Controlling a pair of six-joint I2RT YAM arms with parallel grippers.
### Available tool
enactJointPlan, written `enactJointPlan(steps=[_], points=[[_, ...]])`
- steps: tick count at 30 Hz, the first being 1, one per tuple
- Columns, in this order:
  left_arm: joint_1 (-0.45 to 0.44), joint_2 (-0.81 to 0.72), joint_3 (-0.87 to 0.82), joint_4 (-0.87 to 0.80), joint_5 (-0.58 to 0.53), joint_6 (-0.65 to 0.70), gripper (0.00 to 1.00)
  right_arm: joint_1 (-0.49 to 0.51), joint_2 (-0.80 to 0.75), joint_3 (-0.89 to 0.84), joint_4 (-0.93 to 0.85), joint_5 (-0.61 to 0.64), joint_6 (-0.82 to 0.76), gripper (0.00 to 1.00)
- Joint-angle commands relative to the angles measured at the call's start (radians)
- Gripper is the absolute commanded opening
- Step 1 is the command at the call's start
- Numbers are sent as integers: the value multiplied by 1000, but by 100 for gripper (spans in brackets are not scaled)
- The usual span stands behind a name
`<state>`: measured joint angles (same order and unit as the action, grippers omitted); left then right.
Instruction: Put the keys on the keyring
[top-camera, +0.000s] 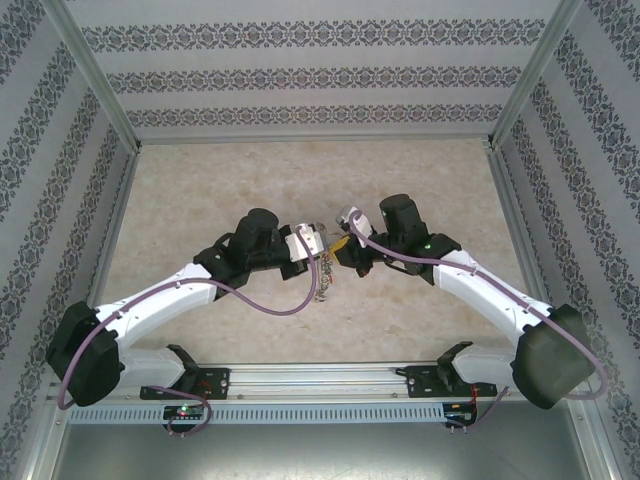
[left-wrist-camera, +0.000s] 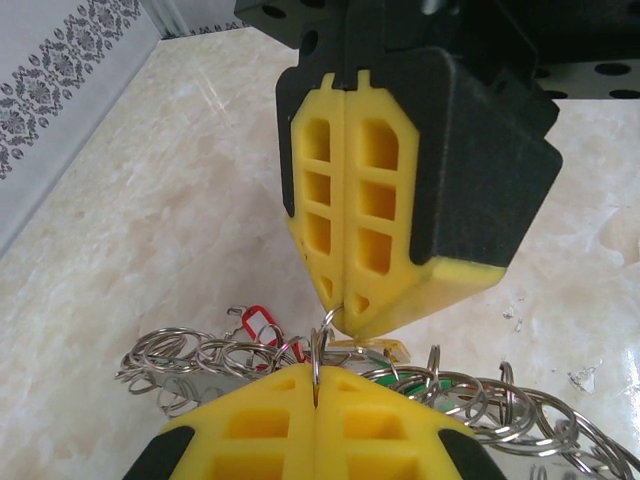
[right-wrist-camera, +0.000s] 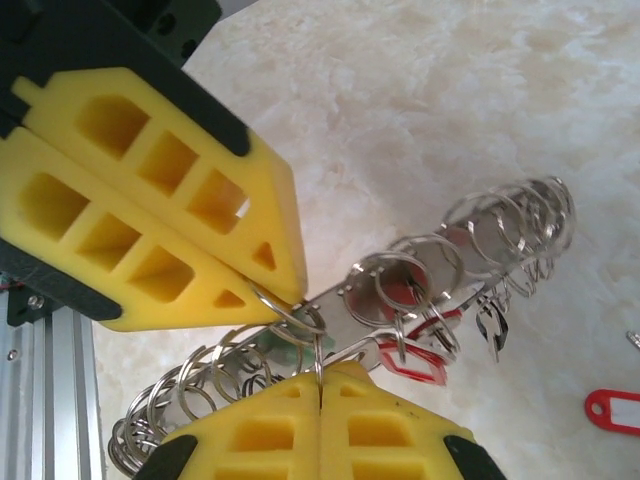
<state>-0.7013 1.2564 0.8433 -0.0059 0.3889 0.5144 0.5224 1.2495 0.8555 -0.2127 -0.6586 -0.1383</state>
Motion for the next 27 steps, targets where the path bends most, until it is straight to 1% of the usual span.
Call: enactJointPlan(steps=[1,4,6,10,12,17,22,27], points=[[-18,-43,-9,90,32,-13,0,-26,10,9,16,-33,53,0],[-18,-46,-9,83,32,-10,0,-33,2,4,30,-54,59,0],[-17,-41,-6,71,25,-12,0,-32,-6,7,31,-89,39,0],[-17,-32,5,65,-2,-23,0,-30,-16,4,8,-102,-3,0],[-17,-17,32,28,-13,-26,0,-29,-23,-6,9,-118,-21,0],[-17,-7,45,18,4,-31,0,-27,-27,-10,13,-115,-24,0],[-17,-18,29,48,17,-28,0,-33,-21,-9,12,-106,-21,0],[-17,-13,41,18,16,-19,0,-33,-44,-31,64,-162,-33,0]])
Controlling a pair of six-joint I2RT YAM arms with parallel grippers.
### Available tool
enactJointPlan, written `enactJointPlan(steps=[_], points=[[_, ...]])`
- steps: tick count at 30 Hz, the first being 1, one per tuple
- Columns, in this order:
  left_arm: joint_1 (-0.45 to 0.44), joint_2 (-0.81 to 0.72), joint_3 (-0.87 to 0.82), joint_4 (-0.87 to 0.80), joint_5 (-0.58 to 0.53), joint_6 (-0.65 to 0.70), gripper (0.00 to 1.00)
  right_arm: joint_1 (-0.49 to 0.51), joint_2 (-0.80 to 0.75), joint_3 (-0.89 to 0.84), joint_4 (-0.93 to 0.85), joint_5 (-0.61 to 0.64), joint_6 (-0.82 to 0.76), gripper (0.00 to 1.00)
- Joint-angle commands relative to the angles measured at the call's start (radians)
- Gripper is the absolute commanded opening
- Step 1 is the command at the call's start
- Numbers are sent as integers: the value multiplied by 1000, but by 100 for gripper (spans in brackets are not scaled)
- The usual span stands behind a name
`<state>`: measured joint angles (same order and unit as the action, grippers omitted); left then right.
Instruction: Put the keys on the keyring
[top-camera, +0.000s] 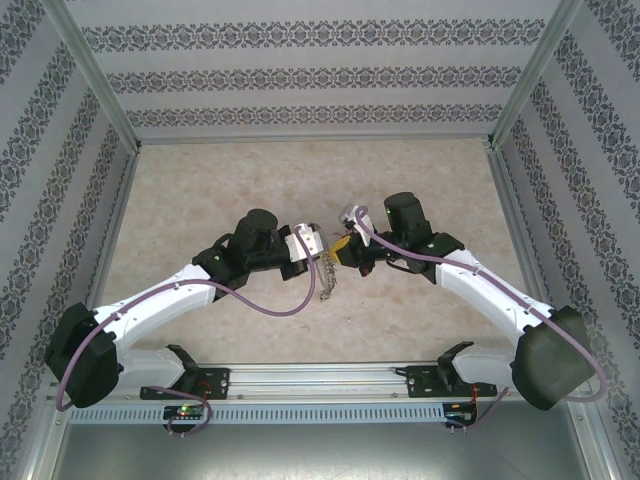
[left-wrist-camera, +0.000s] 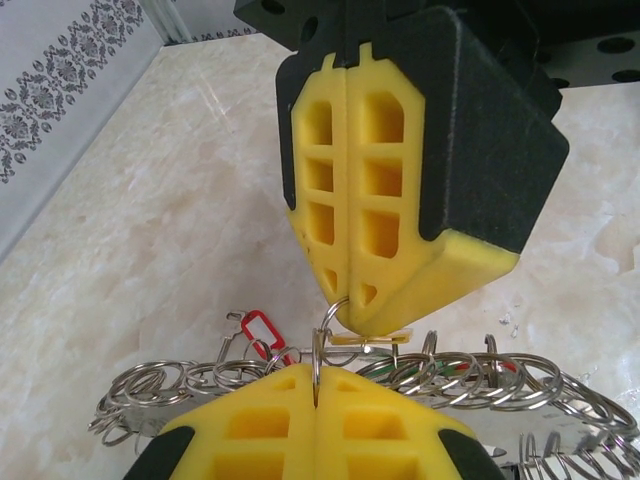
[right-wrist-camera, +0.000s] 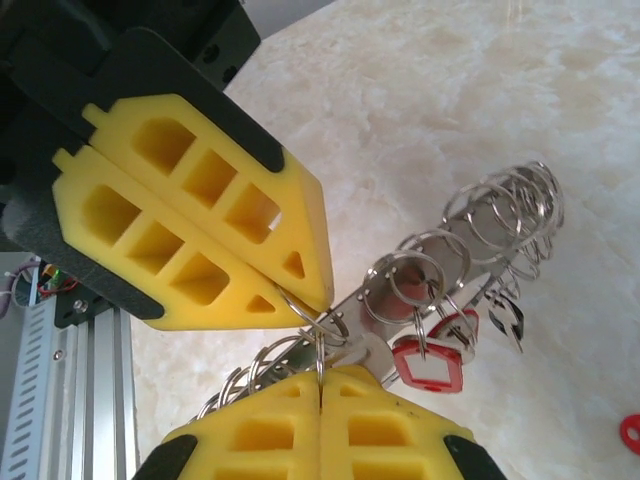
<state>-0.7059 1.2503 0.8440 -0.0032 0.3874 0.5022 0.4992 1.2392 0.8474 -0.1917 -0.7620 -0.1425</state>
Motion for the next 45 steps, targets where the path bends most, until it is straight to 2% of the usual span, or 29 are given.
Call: enactJointPlan(steps=[1,24,33,45], points=[[-12,-6,40,16,17,-7,0,-9,-41,-26,50,-56,-30,0],[-12,-14,39,23,56,7,0,-22,8,22,34,-22,3,0],[-12,-59,-17,95,81,1,0,-48,4,17,49,-35,39,0],[-12,-45,12,75,30,-36,0,-35,-49,-1,27,-71,-31,0]])
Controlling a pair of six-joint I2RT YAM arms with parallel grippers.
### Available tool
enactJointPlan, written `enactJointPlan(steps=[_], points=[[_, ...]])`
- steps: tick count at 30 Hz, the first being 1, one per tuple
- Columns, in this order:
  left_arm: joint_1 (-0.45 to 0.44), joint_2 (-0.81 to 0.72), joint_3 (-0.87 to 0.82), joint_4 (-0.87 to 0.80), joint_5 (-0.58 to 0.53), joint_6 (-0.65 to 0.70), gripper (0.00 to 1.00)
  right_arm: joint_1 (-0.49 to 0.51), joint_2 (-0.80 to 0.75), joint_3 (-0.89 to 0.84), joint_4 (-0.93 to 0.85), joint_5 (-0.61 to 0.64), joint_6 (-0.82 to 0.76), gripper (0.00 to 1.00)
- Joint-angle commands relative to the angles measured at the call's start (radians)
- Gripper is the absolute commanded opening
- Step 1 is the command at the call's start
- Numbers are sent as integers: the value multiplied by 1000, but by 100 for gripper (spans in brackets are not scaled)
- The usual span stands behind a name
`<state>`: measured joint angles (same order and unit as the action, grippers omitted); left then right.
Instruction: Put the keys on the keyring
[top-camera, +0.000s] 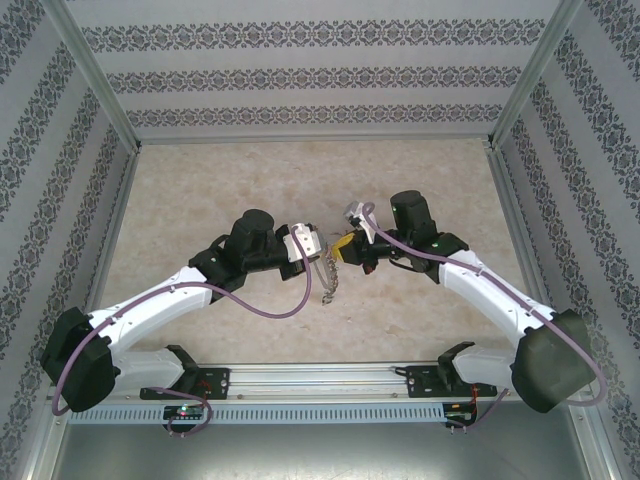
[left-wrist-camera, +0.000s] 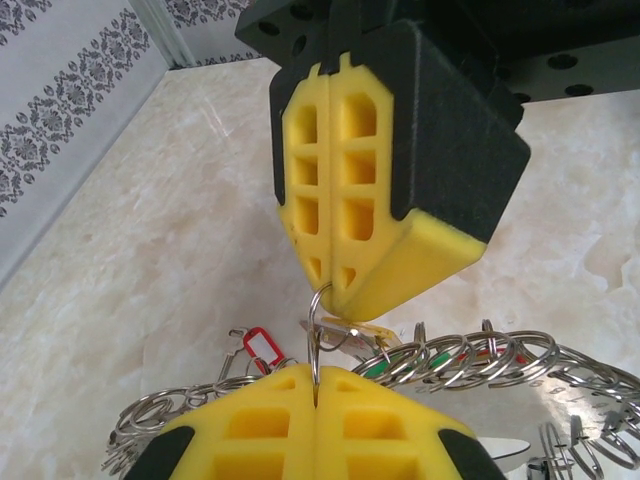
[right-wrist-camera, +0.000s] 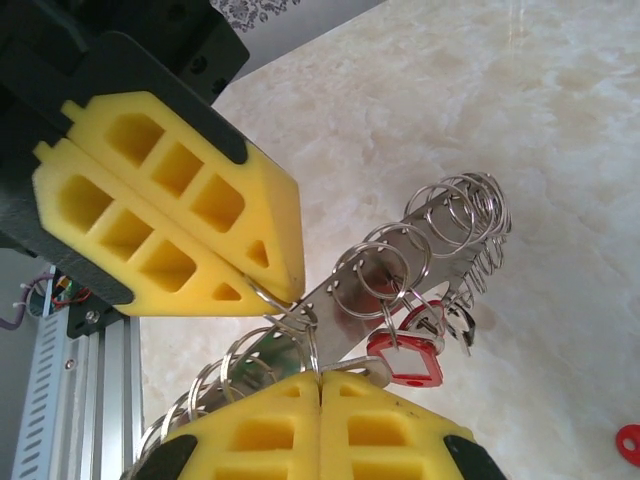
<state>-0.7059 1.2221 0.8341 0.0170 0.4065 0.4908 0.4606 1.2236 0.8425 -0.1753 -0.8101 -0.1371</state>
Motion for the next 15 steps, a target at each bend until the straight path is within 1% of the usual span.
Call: enactJointPlan(steps=[1,8,15], points=[[-12,-15,26,54,11,-24,0,7,-35,4,5,-24,-43,0],[-13,2,45,24,13,-24,0,34,-48,6,0,-30,-82,0],[-12,1,44,34,35,-18,0,44,-38,19,-7,-21,-89,0]])
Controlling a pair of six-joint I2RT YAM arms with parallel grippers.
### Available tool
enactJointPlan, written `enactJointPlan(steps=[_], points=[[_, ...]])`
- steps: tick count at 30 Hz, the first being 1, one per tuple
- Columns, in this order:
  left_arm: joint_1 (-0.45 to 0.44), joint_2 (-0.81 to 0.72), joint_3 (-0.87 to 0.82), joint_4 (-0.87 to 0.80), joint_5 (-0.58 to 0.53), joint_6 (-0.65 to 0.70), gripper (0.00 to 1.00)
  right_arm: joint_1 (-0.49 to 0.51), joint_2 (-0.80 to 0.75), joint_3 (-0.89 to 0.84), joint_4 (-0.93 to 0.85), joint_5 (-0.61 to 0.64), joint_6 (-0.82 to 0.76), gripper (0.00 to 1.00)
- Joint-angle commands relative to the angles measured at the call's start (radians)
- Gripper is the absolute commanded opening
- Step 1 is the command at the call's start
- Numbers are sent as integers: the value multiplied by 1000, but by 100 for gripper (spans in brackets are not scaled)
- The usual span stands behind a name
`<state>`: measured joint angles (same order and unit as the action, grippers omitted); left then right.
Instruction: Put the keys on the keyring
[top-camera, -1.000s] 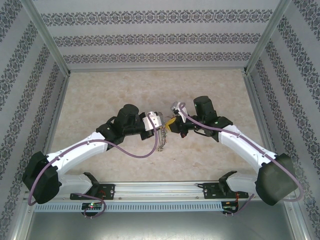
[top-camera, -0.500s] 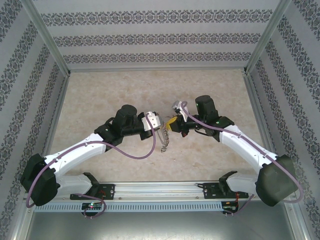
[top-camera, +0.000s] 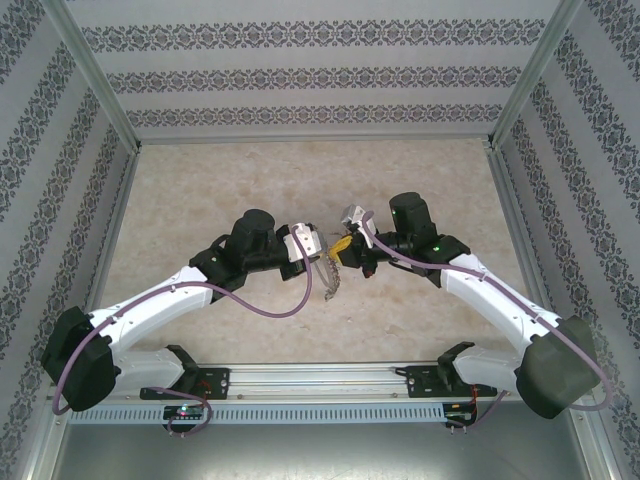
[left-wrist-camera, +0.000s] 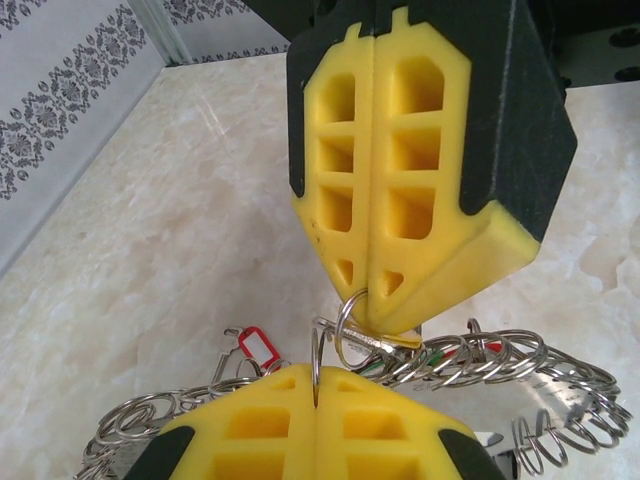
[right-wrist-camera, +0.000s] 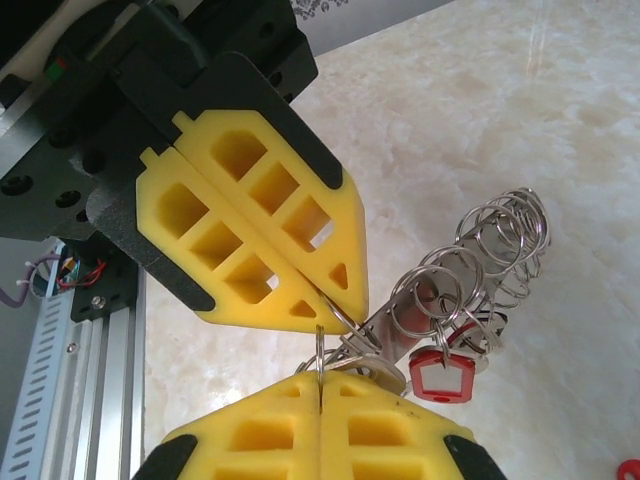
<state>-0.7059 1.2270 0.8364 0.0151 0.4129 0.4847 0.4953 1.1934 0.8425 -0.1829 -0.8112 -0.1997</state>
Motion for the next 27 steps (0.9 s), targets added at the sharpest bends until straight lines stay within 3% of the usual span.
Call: enactJointPlan(steps=[1,27], points=[[-12,-2,43,34,29,-12,0,11,-7,21,1,-16,-24,0],[-12,-82,-45,185,97,-8,0,-49,59,14,9,-25,97,0]])
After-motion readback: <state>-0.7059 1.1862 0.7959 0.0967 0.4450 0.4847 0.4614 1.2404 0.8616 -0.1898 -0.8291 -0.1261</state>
